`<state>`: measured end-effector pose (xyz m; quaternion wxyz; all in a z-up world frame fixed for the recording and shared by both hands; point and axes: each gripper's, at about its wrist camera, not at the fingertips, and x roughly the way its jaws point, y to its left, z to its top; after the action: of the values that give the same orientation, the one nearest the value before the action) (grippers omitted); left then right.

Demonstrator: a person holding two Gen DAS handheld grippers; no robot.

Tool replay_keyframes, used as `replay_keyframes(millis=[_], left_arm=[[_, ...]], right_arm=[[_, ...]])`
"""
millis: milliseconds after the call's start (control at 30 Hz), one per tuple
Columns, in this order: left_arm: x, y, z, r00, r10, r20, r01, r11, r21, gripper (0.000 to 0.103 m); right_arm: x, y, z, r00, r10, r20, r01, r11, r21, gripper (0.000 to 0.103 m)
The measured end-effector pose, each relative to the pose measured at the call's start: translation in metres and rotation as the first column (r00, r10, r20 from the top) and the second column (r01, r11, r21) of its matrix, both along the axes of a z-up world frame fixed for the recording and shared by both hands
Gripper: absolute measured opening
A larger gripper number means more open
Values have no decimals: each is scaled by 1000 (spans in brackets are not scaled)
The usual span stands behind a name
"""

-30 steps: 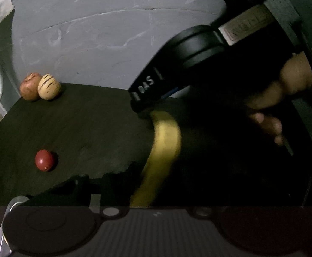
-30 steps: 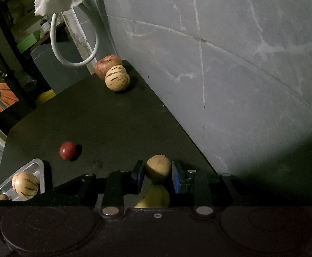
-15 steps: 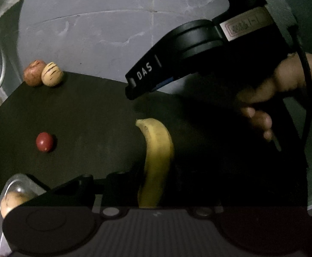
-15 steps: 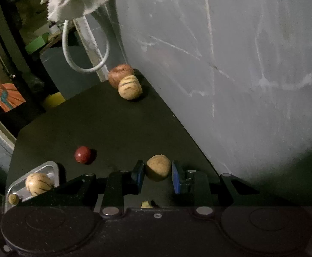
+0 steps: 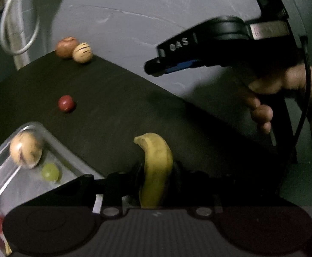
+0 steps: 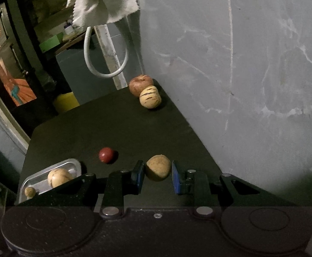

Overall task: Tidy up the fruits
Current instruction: 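Close the left gripper on the large banana and lift it, then carry the large banana and tan fruit over the tray with both tools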

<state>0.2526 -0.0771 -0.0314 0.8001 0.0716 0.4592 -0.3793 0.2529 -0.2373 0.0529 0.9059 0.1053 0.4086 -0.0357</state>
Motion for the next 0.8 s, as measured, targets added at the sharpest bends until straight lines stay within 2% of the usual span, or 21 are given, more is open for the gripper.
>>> replay_keyframes(millis=[167, 433, 633, 800], left_arm=[[-13, 20, 9, 998, 61, -29, -62, 997, -52, 32], [-35, 51, 24, 994, 107, -34, -110, 989, -102, 31], [-50, 78, 43, 990, 140, -3, -140, 982, -127, 31], [-62, 105, 53, 979, 204, 26, -200, 972, -123, 31]], right_arm=[[-10, 14, 2, 1000, 24, -9, -24, 1000, -8, 29], [-24, 42, 4, 997, 68, -23, -68, 998, -9, 29], [-32, 66, 3, 992, 121, -35, -121, 993, -1, 29], [-38, 86, -1, 985, 162, -54, -161, 987, 9, 29]])
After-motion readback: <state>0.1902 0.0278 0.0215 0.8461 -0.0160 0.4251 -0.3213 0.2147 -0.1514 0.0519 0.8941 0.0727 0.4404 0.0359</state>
